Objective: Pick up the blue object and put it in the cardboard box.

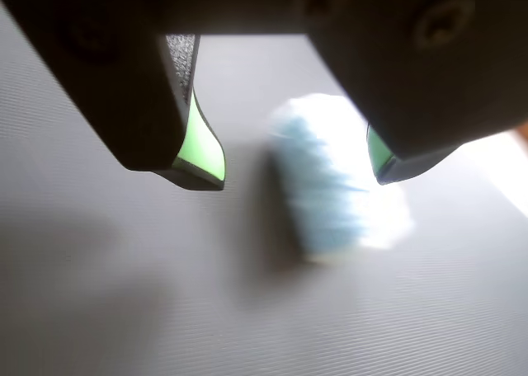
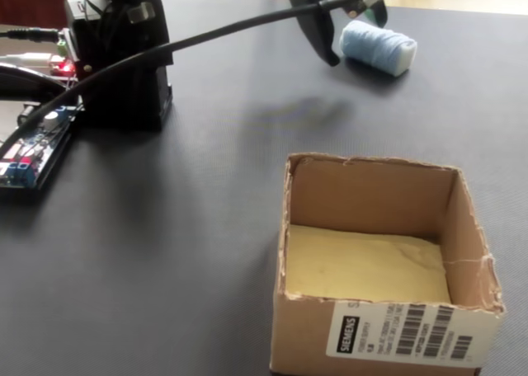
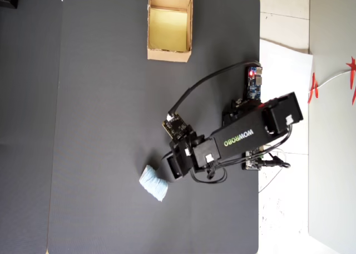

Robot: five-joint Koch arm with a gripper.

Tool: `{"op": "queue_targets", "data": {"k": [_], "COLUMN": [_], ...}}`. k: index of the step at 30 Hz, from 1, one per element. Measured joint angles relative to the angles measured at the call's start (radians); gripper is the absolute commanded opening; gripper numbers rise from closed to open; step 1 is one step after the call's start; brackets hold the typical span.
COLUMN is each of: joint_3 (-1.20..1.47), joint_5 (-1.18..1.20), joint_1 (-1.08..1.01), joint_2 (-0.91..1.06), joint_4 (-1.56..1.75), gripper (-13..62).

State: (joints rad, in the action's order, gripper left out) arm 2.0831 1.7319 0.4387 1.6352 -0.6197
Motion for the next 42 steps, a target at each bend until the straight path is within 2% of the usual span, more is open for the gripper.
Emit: {"op": "queue_targets", "data": {"k": [10, 24, 28, 33, 35, 42], "joint_3": [-0.095, -0.210, -0.236, -0.250, -0.249, -0.247], "joint_5": [-0.002, 0.000, 0.000, 0.000, -0.014, -0.015], "joint_1": [0.005, 0.044, 0.051, 0.054, 0.055, 0.054], "joint_2": [-0.173, -0.321, -0.341, -0.342, -0.342, -0.339], "joint_4": [0.000, 0.012, 0.021, 0.028, 0.048, 0.063], "gripper": [33.0, 32.3, 24.6, 9.1, 5.2, 5.1]}}
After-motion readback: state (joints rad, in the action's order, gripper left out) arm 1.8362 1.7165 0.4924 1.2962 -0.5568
